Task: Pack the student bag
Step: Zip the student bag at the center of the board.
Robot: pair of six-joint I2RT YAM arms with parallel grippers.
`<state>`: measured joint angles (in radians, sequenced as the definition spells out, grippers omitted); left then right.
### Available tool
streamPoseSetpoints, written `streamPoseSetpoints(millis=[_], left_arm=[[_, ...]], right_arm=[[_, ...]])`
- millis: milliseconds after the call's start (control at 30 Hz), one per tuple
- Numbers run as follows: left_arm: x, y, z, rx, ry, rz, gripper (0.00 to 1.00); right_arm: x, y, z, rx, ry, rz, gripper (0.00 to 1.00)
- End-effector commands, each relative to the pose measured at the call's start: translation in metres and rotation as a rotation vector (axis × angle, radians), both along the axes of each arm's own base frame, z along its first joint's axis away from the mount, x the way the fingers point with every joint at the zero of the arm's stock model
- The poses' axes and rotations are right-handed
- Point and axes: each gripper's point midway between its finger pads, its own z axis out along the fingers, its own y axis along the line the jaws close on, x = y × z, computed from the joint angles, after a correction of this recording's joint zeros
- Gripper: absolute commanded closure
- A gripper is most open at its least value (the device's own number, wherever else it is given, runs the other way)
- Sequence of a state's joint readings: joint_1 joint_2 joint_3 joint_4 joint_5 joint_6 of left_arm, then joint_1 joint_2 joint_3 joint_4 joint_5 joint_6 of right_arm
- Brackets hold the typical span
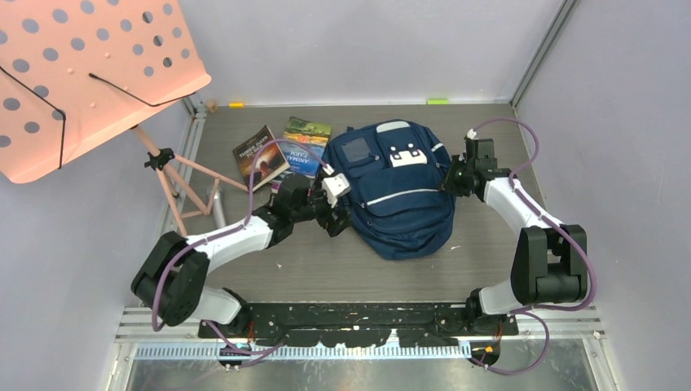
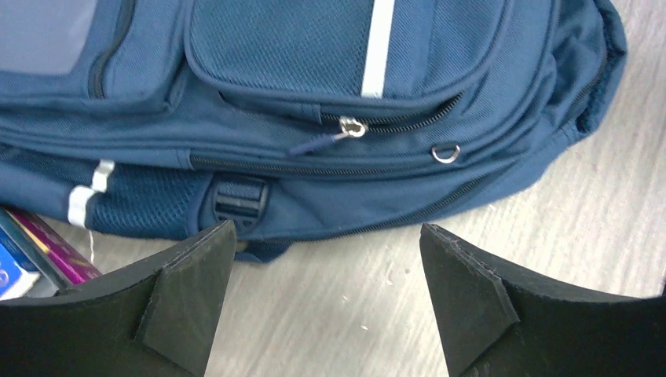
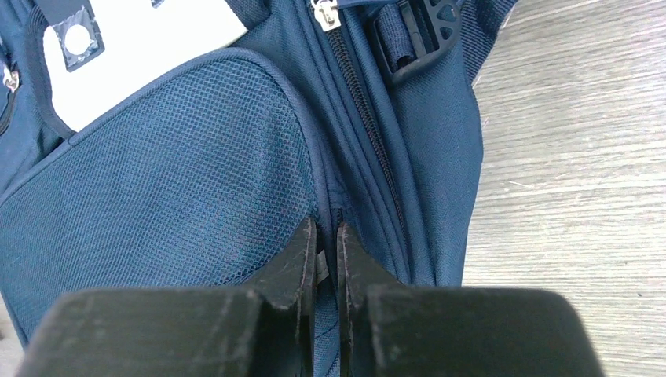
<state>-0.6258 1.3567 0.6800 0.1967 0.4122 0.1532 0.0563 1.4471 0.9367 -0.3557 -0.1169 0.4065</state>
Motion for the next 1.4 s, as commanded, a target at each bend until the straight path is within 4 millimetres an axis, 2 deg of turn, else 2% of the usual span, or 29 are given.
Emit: streamPoseSetpoints(millis=[0,233,367,567,700,767,833,967,1133,1200,1267,1367], left_arm=[[0.031,-0.021,0.034,-0.084,-0.207,-0.037,0.10],[0.051,-0.032,0.025,-0.073,-0.202,-0.021,0.14],[0.054,-0.038,0.028,-0.107,-0.216,-0.030,0.15],[0.054,-0.050,0.023,-0.127,-0.174,-0.070,0.21],[0.046,-0.054,0.019,-0.134,-0.135,-0.105,0.38],[0.043,-0.054,0.017,-0.125,-0.112,-0.107,0.55],[0.038,-0.054,0.014,-0.116,-0.074,-0.109,0.74],[0.023,-0.054,0.012,-0.109,-0.015,-0.118,1.00],[-0.004,-0.052,0.006,-0.083,0.109,-0.078,1.00],[-0.018,-0.053,0.005,-0.092,0.174,-0.062,1.00],[-0.032,-0.058,0.007,-0.111,0.241,-0.052,1.00],[-0.054,-0.068,0.010,-0.134,0.335,-0.041,1.00]], right_arm=[[0.021,0.016,0.025,0.066,-0.104,0.085,1.00],[0.017,0.019,0.024,0.086,-0.089,0.111,1.00],[0.015,0.021,0.023,0.091,-0.077,0.123,1.00],[0.015,0.023,0.022,0.102,-0.071,0.132,1.00],[0.016,0.024,0.022,0.109,-0.069,0.133,1.00],[0.017,0.024,0.022,0.112,-0.068,0.133,1.00],[0.018,0.025,0.023,0.115,-0.069,0.133,1.00],[0.019,0.022,0.022,0.107,-0.069,0.117,1.00],[0.021,0.009,0.016,0.082,-0.070,0.005,0.99],[0.025,0.003,0.022,0.075,-0.107,-0.054,1.00],[0.022,-0.005,0.020,0.070,-0.124,-0.119,0.99],[0.022,-0.015,0.030,0.060,-0.183,-0.202,0.99]])
